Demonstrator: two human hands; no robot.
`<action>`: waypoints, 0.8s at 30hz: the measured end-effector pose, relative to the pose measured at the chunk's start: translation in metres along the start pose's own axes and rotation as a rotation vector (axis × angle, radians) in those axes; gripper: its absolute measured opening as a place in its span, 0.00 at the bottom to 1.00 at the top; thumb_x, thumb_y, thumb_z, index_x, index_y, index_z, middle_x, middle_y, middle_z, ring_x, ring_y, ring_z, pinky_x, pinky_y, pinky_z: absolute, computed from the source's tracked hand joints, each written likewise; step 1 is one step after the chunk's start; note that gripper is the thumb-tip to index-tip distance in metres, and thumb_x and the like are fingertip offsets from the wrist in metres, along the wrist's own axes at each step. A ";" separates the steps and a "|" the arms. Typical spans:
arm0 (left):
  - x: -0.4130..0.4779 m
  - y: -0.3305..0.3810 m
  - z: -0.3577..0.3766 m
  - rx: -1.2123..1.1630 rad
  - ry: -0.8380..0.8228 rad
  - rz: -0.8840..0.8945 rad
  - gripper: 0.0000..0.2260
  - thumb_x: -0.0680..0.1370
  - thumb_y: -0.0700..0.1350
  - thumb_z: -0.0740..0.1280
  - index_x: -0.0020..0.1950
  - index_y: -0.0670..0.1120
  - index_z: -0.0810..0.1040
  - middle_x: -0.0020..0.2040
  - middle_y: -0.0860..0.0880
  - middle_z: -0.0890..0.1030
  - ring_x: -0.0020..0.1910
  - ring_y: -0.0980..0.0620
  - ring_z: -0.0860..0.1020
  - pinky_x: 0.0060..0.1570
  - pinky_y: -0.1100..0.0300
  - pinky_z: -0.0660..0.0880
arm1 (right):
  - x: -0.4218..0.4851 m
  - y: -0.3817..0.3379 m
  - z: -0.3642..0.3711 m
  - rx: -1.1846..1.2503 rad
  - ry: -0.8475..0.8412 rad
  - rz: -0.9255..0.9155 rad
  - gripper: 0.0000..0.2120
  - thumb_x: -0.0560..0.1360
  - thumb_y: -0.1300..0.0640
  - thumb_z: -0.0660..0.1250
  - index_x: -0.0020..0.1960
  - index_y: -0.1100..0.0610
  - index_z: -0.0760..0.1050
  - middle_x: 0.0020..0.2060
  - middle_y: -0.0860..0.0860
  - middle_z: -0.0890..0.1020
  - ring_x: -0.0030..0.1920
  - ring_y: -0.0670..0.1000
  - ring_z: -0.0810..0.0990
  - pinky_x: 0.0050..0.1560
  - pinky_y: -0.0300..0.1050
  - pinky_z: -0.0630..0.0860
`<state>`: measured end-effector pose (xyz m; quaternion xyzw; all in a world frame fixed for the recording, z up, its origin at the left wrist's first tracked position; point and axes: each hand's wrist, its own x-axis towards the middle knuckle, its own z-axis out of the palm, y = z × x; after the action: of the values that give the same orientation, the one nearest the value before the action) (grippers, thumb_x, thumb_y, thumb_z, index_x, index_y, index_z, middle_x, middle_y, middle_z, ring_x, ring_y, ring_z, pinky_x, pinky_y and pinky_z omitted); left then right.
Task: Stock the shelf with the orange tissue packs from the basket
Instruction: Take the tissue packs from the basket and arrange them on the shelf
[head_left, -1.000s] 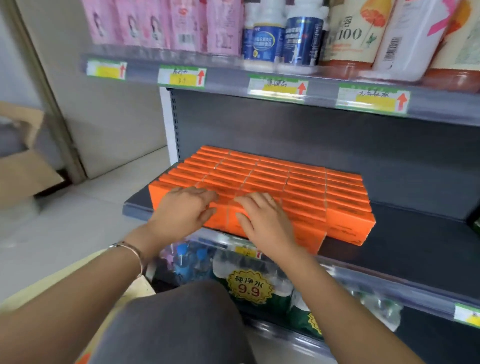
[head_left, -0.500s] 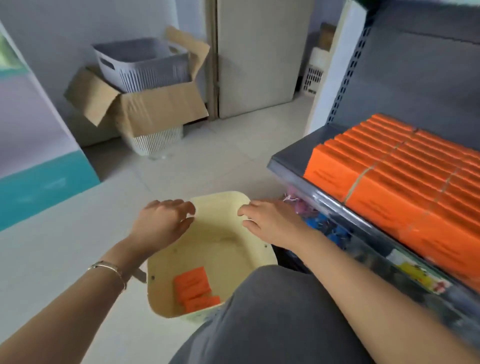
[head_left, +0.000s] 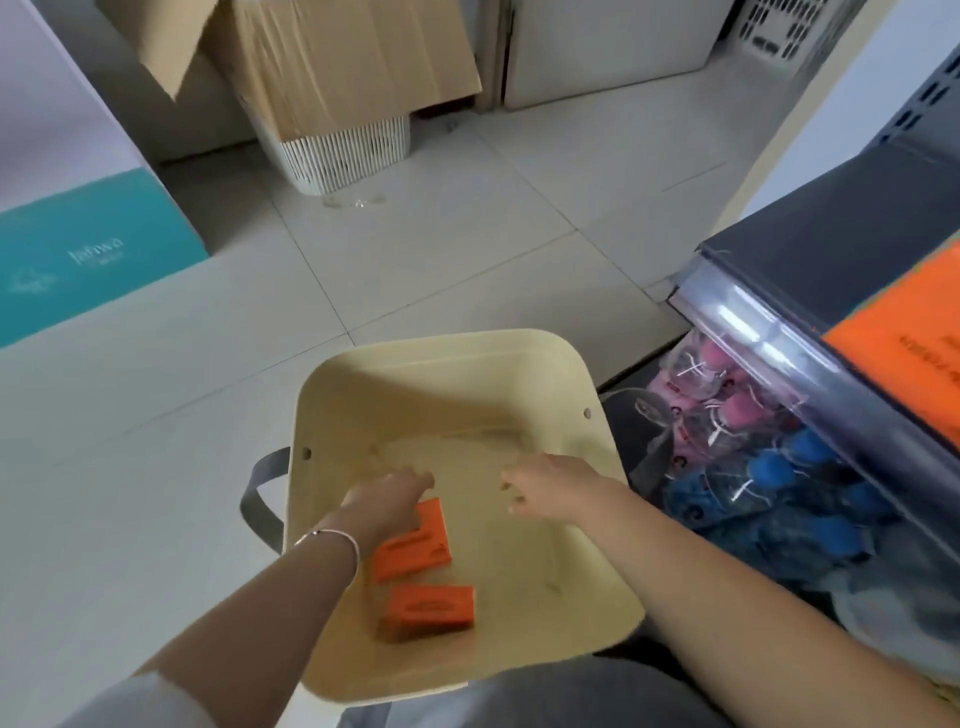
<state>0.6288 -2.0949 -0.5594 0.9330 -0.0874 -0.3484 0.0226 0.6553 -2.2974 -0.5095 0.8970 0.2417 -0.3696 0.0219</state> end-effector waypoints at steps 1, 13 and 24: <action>0.011 -0.003 0.007 0.030 -0.018 -0.005 0.22 0.78 0.44 0.61 0.71 0.52 0.64 0.69 0.48 0.69 0.67 0.45 0.69 0.63 0.48 0.69 | 0.010 0.002 0.010 0.017 -0.026 0.004 0.18 0.80 0.52 0.58 0.68 0.54 0.69 0.65 0.55 0.73 0.63 0.58 0.73 0.55 0.50 0.72; 0.077 -0.011 0.092 0.085 -0.156 -0.081 0.27 0.74 0.53 0.66 0.70 0.48 0.63 0.67 0.46 0.68 0.66 0.44 0.68 0.63 0.46 0.63 | 0.065 0.008 0.075 0.098 -0.082 0.011 0.18 0.80 0.55 0.56 0.68 0.53 0.68 0.63 0.56 0.74 0.62 0.59 0.75 0.56 0.51 0.73; 0.076 -0.005 0.049 -0.277 0.139 -0.146 0.23 0.72 0.56 0.68 0.61 0.49 0.65 0.59 0.47 0.78 0.59 0.43 0.76 0.53 0.52 0.68 | 0.063 -0.011 0.078 0.251 -0.124 0.049 0.19 0.79 0.53 0.61 0.69 0.53 0.68 0.65 0.55 0.74 0.62 0.57 0.74 0.57 0.49 0.73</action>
<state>0.6540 -2.1031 -0.6459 0.9467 0.0309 -0.2925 0.1314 0.6380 -2.2786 -0.6077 0.8738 0.1697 -0.4508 -0.0668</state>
